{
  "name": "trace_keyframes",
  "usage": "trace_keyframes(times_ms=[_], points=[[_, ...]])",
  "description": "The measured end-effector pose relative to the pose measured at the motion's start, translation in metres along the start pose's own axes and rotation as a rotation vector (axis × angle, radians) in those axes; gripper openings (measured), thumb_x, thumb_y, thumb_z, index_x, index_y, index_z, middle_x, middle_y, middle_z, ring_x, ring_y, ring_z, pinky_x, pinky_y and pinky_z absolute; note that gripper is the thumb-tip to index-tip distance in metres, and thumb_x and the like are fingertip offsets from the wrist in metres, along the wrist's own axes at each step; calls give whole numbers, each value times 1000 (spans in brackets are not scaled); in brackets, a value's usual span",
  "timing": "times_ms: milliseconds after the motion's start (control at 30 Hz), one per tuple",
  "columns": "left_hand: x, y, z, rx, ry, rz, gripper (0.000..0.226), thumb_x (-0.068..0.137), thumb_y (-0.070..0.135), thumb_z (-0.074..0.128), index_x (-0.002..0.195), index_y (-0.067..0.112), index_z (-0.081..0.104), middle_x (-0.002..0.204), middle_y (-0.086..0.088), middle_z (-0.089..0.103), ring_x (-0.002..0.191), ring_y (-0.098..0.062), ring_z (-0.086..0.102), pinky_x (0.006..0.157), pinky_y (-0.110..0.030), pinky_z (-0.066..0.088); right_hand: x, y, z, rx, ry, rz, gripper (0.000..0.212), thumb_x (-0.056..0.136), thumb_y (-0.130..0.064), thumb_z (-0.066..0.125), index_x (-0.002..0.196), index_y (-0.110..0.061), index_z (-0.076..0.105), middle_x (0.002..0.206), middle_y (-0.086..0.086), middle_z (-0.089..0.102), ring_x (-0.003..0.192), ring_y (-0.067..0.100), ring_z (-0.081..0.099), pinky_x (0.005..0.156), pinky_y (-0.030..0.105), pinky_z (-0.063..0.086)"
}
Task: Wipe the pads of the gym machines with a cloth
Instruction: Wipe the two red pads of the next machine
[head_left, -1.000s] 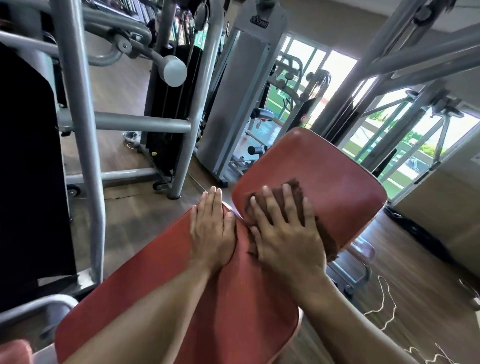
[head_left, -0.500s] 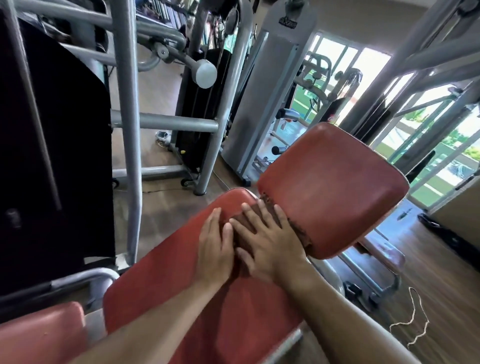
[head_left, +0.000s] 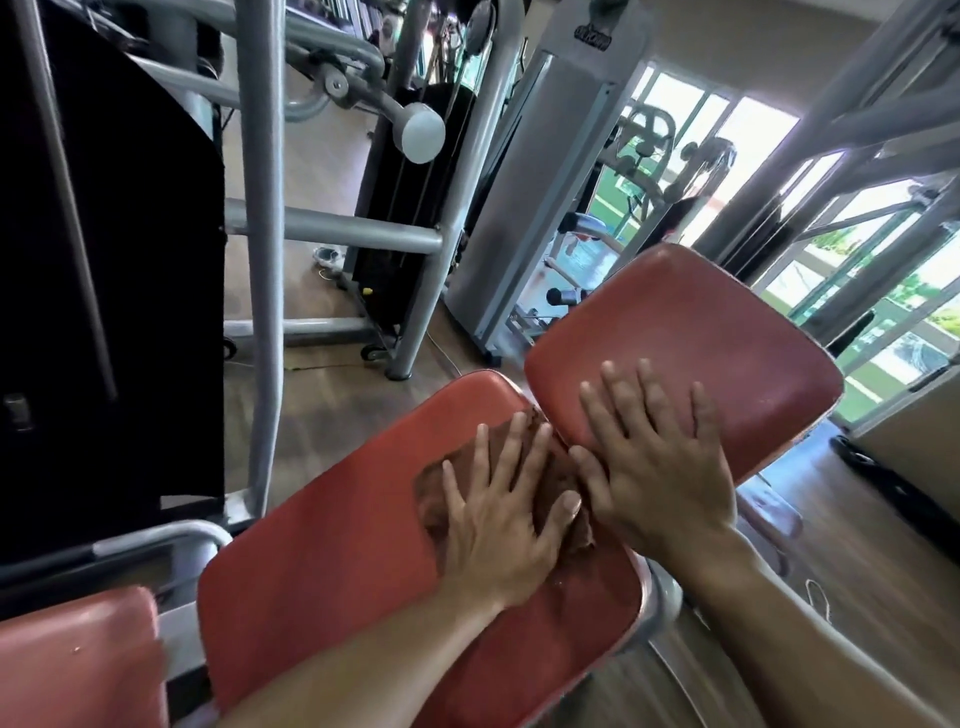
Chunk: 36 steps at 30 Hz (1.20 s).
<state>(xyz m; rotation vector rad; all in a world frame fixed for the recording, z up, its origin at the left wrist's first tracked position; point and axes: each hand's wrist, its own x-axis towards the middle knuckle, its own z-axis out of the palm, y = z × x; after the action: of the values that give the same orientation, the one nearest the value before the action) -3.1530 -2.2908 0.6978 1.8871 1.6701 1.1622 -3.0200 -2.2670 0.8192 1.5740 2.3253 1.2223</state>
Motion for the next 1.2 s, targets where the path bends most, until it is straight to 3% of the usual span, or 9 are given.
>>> trace_keyframes(times_ms=[133,233,367,467,567,700,833,1067,1200], points=[[70,-23,-20,-38,40,-97,87,91,73,23,156,30,-14,165,16,0,151,-8,-12,121,-55,-2,2,-3,5,-58,51,15,59,99,-50,37,151,-24,42,160,8,35,148,33,29,113,67,14],[94,-29,-27,13,43,-24,90,90,74,22,155,25,-17,166,9,7,153,-14,-2,122,-53,6,4,-5,6,-62,83,27,58,99,-52,38,150,-26,42,159,7,36,148,33,29,113,68,12],[51,-23,-8,56,94,42,80,92,73,15,159,30,7,166,14,-1,152,-12,-7,122,-53,4,3,-5,11,-75,106,37,57,99,-52,37,150,-27,42,160,5,35,148,32,29,114,67,15],[71,-33,-12,78,79,56,77,90,75,14,156,37,16,166,15,-1,152,-11,-4,121,-54,6,1,-6,10,-83,120,46,54,100,-51,36,149,-28,44,159,4,36,148,32,30,113,67,15],[92,-41,-18,87,80,35,85,89,75,17,157,25,17,167,4,-5,153,-13,2,123,-48,8,2,-6,10,-73,140,63,52,100,-49,37,148,-30,45,161,5,34,148,33,28,114,68,12],[50,-30,-4,62,96,12,87,91,74,16,159,20,11,167,3,-1,153,-14,-7,123,-52,0,3,-7,12,-72,148,73,51,101,-48,33,148,-30,44,160,6,34,147,34,29,114,67,14],[-15,-17,10,84,15,134,87,93,73,11,159,18,6,167,3,-8,152,-18,-13,119,-62,0,3,-7,13,-80,138,68,50,102,-47,31,148,-30,44,159,7,37,146,35,31,113,66,17],[17,-4,4,103,16,153,85,93,70,20,159,19,9,167,5,-2,153,-14,-8,118,-65,5,6,-8,10,-60,121,75,50,104,-47,29,148,-30,43,159,7,35,147,35,29,114,65,16],[-36,10,19,96,-31,243,87,94,68,27,159,15,3,167,-1,-7,152,-18,-12,117,-65,6,4,-6,9,-49,85,60,50,103,-44,29,149,-29,42,160,7,33,148,35,27,114,65,15]])
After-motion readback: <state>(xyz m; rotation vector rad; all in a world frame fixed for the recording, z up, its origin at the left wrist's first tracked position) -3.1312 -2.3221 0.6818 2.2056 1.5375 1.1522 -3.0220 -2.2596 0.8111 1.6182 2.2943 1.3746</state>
